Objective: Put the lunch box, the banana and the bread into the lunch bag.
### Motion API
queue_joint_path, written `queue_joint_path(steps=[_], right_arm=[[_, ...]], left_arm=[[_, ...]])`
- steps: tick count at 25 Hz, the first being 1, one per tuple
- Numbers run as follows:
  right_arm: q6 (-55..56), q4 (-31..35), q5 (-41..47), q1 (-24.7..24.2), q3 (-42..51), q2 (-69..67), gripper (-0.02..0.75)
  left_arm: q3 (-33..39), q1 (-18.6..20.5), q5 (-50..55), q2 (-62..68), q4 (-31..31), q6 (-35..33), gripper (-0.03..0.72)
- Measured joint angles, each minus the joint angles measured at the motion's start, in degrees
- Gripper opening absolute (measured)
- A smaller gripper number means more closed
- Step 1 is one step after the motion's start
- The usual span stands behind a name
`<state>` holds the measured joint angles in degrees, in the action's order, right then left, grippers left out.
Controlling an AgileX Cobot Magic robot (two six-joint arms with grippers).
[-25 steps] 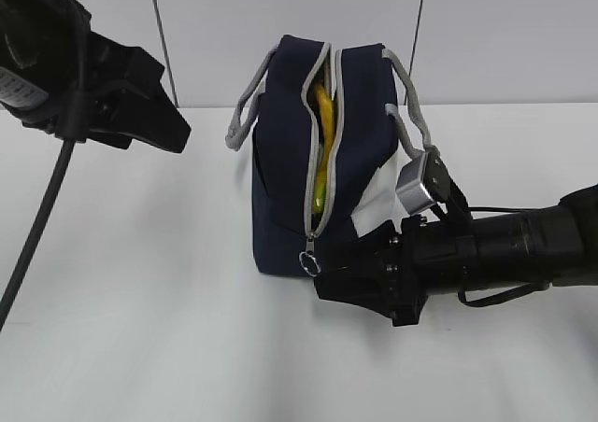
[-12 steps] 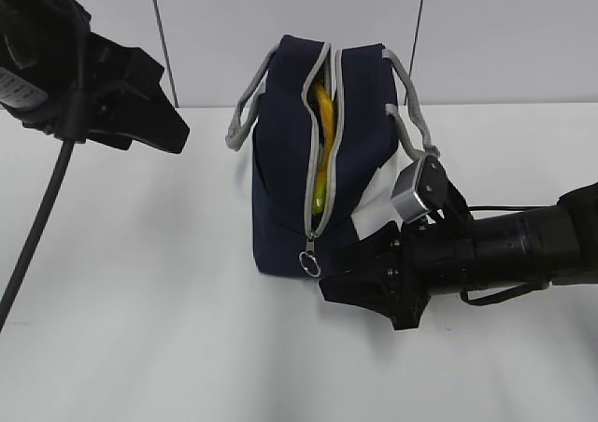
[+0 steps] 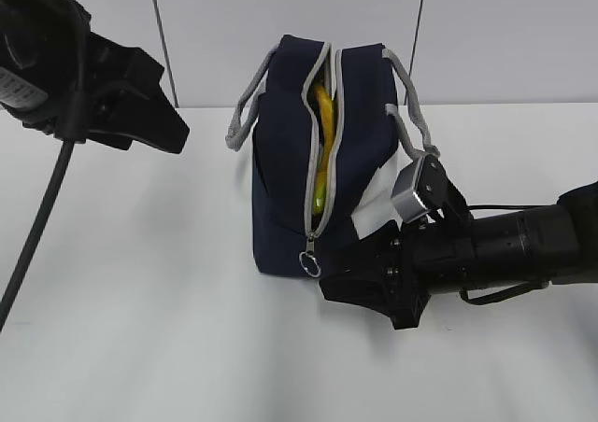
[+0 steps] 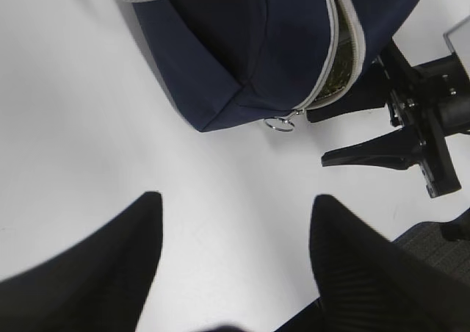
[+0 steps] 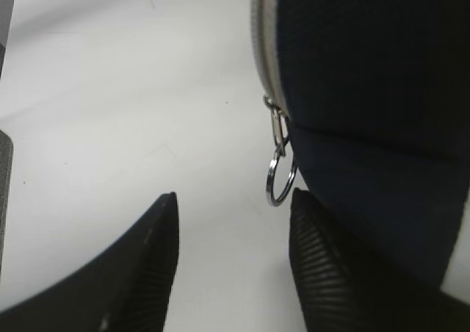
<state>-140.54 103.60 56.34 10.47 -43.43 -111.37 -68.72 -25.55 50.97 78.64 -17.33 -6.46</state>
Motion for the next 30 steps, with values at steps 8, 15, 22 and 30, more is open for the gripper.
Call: queue_joint_path(steps=[8, 15, 22, 30], right_arm=[[0.00, 0.00, -0.13, 0.00, -0.13, -0.24, 0.363], [0.00, 0.13, 0.48, 0.00, -1.14, -2.92, 0.355], [-0.14, 0.13, 0.58, 1.17, -2.26, -3.58, 0.354], [-0.14, 0.13, -0.25, 1.63, -4.07, -5.47, 0.354]], left_arm=[[0.00, 0.00, 0.00, 0.00, 0.00, 0.00, 0.438], [0.00, 0.00, 0.00, 0.00, 0.00, 0.00, 0.436], [0.00, 0.00, 0.00, 0.00, 0.00, 0.00, 0.435], [0.00, 0.00, 0.06, 0.00, 0.00, 0.00, 0.431]])
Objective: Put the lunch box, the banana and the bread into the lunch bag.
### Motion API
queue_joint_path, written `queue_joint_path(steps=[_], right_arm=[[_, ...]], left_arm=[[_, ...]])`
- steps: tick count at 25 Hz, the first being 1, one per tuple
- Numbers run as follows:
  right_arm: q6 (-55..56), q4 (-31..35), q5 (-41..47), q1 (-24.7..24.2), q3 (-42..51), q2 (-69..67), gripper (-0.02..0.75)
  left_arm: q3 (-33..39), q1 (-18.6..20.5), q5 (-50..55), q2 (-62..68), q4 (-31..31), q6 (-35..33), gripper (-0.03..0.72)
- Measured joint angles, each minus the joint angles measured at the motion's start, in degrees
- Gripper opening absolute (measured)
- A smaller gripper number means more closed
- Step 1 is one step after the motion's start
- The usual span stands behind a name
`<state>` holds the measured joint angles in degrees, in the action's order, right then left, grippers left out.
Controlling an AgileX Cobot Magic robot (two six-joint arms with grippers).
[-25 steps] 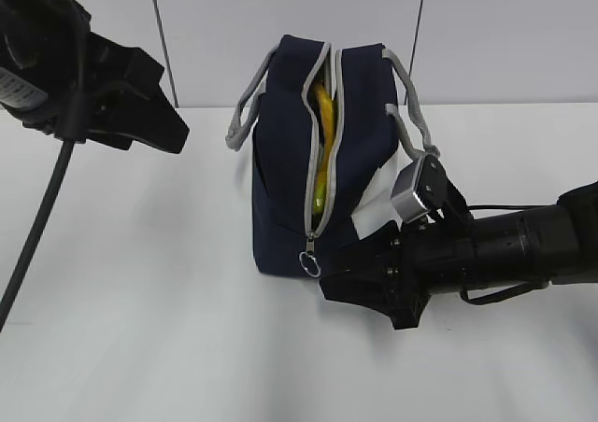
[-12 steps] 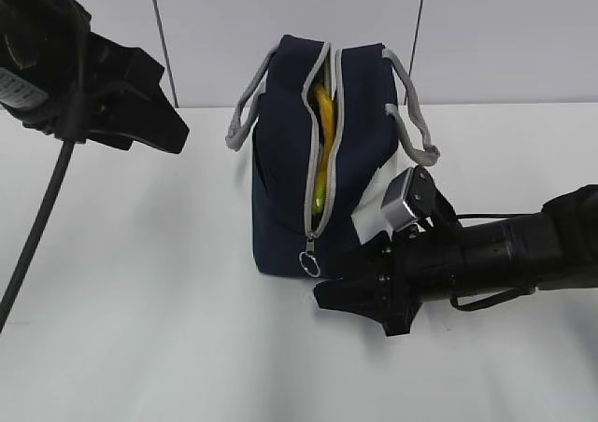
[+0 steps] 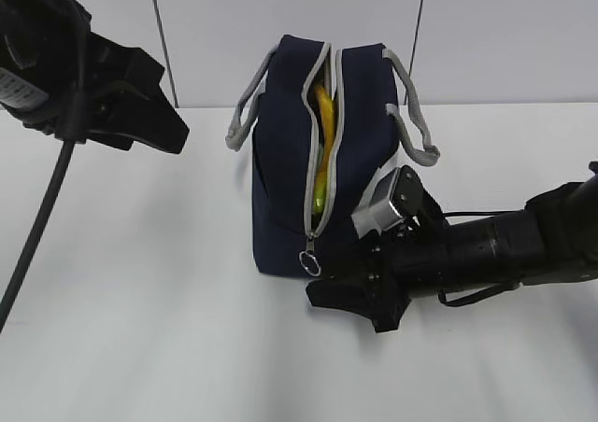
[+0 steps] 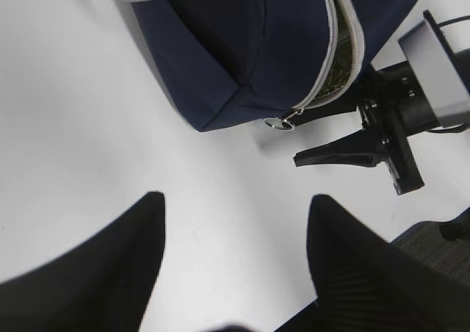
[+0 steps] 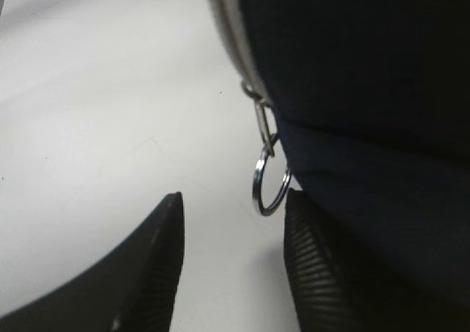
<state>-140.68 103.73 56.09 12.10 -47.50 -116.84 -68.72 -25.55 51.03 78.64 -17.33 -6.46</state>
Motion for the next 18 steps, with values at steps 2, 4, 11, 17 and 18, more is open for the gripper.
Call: queue_joint_path(steps=[2, 4, 11, 17, 18], right_arm=[[0.00, 0.00, 0.00, 0.05, -0.03, -0.69, 0.348], [0.00, 0.00, 0.00, 0.05, -0.25, -1.21, 0.323], [1.14, 0.00, -0.09, 0.05, -2.21, -1.85, 0.255], [1.95, -0.11, -0.09, 0.05, -2.56, -1.85, 0.252], [2.05, -0.11, -0.09, 0.05, -2.56, -1.85, 0.252]], left_arm=[[0.00, 0.00, 0.00, 0.00, 0.00, 0.00, 0.429], [0.00, 0.00, 0.00, 0.00, 0.00, 0.00, 0.428], [0.00, 0.00, 0.13, 0.00, 0.00, 0.00, 0.427], [0.00, 0.00, 0.18, 0.00, 0.00, 0.00, 0.426], [0.00, 0.00, 0.18, 0.00, 0.00, 0.00, 0.426]])
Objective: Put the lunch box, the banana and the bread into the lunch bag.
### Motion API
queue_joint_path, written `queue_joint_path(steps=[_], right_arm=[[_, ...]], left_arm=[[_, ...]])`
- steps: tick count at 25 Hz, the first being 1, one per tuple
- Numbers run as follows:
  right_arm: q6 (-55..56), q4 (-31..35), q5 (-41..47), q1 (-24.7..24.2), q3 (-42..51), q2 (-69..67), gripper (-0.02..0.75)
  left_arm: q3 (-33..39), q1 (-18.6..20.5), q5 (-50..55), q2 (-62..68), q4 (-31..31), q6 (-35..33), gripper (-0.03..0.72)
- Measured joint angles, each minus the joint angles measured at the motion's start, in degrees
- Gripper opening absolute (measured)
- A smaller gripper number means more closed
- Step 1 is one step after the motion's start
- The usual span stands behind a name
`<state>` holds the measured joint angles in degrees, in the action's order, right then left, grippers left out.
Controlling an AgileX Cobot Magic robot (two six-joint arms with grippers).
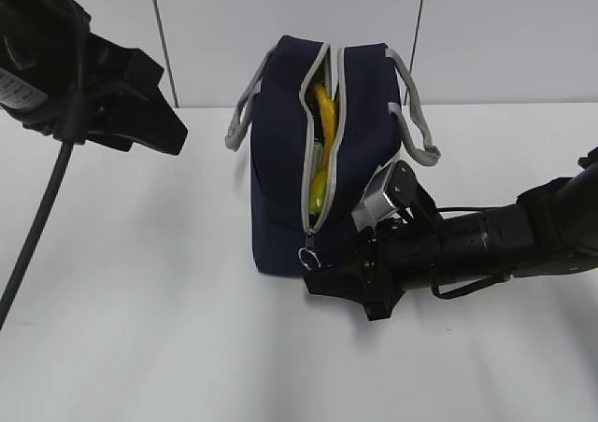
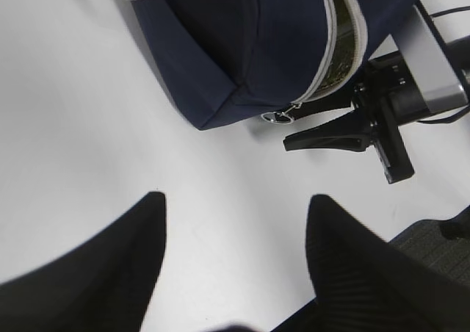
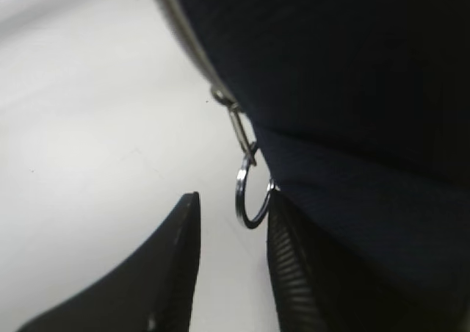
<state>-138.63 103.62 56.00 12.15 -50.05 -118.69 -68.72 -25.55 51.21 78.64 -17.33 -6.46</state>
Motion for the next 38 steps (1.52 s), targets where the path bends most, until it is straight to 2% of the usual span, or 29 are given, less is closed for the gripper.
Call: queue_joint_path(steps=[3, 9, 16, 22, 30, 38], right_arm=[[0.36, 0.00, 0.10, 0.00, 0.00, 0.00, 0.210], [2.35, 0.00, 0.10, 0.00, 0.00, 0.00, 0.005], [7.83, -2.42, -4.47, 0.00, 0.24, 2.58, 0.000], [16.62, -8.03, -9.12, 0.00, 0.45, 7.70, 0.000], [26.96, -16.46, -9.35, 0.00, 0.45, 8.24, 0.000], [29.09, -18.03, -9.35, 0.00, 0.45, 13.83, 0.000]], left_arm=[[0.00, 0.00, 0.02, 0.00, 0.00, 0.00, 0.426], [0.00, 0.00, 0.07, 0.00, 0.00, 0.00, 0.424], [0.00, 0.00, 0.23, 0.00, 0.00, 0.00, 0.424], [0.00, 0.00, 0.23, 0.00, 0.00, 0.00, 0.424], [0.00, 0.00, 0.23, 0.00, 0.00, 0.00, 0.424], [0.00, 0.00, 0.23, 0.00, 0.00, -0.01, 0.424]])
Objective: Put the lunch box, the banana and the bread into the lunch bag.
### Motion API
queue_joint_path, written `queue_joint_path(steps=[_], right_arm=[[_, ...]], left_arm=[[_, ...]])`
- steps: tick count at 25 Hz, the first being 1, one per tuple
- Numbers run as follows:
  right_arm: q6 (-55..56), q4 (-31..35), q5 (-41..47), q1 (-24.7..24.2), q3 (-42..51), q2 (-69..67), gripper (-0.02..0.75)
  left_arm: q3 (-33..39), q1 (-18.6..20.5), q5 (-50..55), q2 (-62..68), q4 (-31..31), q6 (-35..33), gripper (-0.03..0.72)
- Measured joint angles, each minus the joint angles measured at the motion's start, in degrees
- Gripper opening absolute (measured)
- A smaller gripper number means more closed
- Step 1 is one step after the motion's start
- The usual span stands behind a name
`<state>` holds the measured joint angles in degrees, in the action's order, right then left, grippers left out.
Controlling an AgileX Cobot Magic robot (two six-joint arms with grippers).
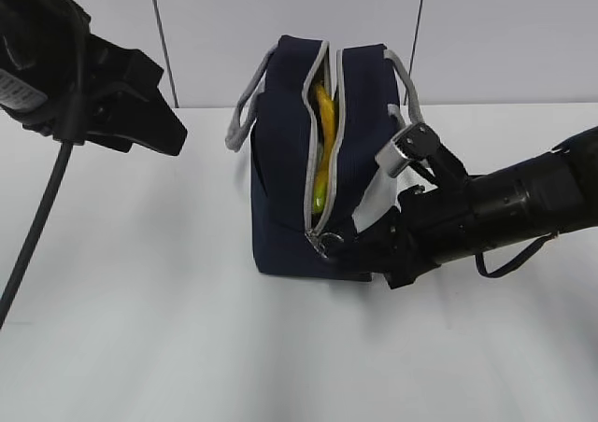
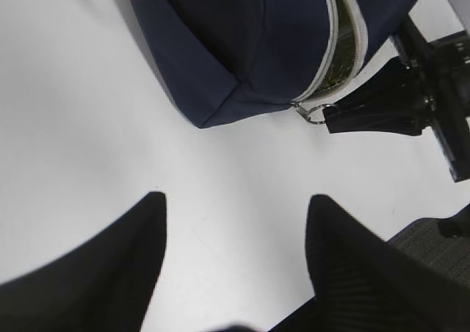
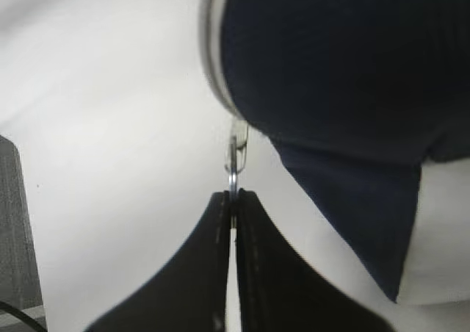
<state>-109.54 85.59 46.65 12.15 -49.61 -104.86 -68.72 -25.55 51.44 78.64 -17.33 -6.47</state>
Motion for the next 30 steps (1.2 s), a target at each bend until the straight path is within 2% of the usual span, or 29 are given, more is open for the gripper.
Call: queue_joint_path(steps=[15, 30], right_arm=[[2.05, -1.21, 0.00, 0.00, -0.40, 6.74, 0.000], [5.76, -2.93, 1.51, 0.00, -10.46, 7.09, 0.000]], left_arm=[[0.00, 0.00, 0.00, 0.00, 0.00, 0.00, 0.424], [0.00, 0.00, -0.06, 0.00, -0.34, -2.05, 0.424]])
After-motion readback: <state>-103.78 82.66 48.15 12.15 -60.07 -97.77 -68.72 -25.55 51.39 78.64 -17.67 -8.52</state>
